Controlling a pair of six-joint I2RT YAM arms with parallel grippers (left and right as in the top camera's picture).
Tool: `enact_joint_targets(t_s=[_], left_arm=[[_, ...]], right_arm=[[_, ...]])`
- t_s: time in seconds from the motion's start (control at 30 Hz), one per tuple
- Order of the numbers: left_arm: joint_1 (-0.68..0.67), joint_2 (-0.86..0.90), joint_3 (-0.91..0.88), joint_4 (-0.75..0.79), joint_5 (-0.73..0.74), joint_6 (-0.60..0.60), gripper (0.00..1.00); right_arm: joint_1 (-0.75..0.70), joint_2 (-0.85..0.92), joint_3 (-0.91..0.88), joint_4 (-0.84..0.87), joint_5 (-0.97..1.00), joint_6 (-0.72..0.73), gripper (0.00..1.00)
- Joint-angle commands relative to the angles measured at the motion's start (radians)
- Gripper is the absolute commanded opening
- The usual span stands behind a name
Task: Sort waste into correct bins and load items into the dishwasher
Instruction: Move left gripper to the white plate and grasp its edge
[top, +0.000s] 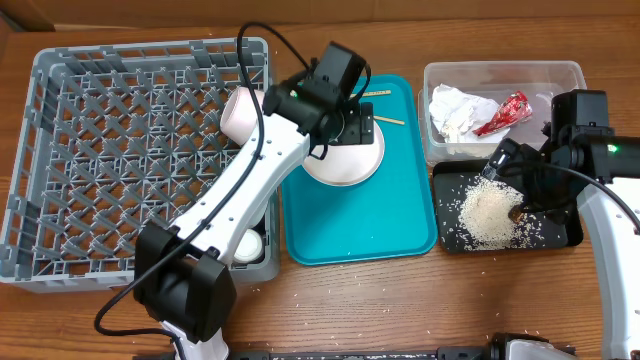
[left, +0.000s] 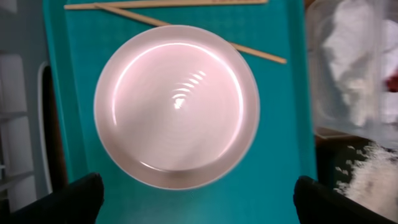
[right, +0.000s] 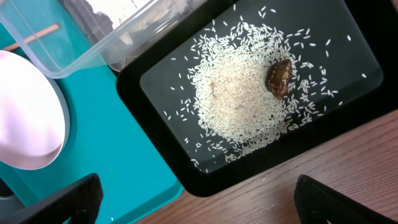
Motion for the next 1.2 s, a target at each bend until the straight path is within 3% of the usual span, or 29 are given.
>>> enact_joint_targets(t_s=[0.0, 0.1, 0.2, 0.23, 0.3, 0.43, 0.83, 1.0, 1.17], left_arm=[[0.003, 0.023, -0.090, 0.055, -0.101, -0.032, 1.00], [0.009, 0.042, -0.154, 0.105, -0.097, -0.017, 0.97], [0.008, 0.086, -0.200, 0.135, -0.093, -0.041, 0.82], [0.006, 0.116, -0.202, 0.131, -0.092, -0.076, 0.72], [0.005, 0.144, -0.202, 0.130, -0.087, -0.124, 0.59], [0.005, 0.172, -0.202, 0.103, -0.086, -0.237, 0.41], [0.000, 0.172, -0.242, 0.082, -0.091, -0.403, 0.39], [-0.003, 0.172, -0.240, 0.088, -0.028, -0.399, 0.37], [-0.072, 0.172, -0.240, 0.136, 0.074, -0.299, 0.35]], right_arm=[[-0.002, -0.006, 0.006, 0.006, 0.010, 0.001, 1.00], [-0.002, -0.006, 0.006, 0.006, 0.010, 0.001, 1.00], [-0.002, -0.006, 0.006, 0.006, 0.010, 0.001, 1.00], [-0.002, -0.006, 0.006, 0.006, 0.010, 0.001, 1.00], [-0.002, -0.006, 0.006, 0.006, 0.010, 0.001, 1.00], [-0.002, -0.006, 0.006, 0.006, 0.010, 0.001, 1.00], [-0.002, -0.006, 0.006, 0.006, 0.010, 0.001, 1.00], [-0.002, -0.006, 0.006, 0.006, 0.010, 0.001, 1.00], [-0.002, -0.006, 0.006, 0.006, 0.010, 0.001, 1.00]])
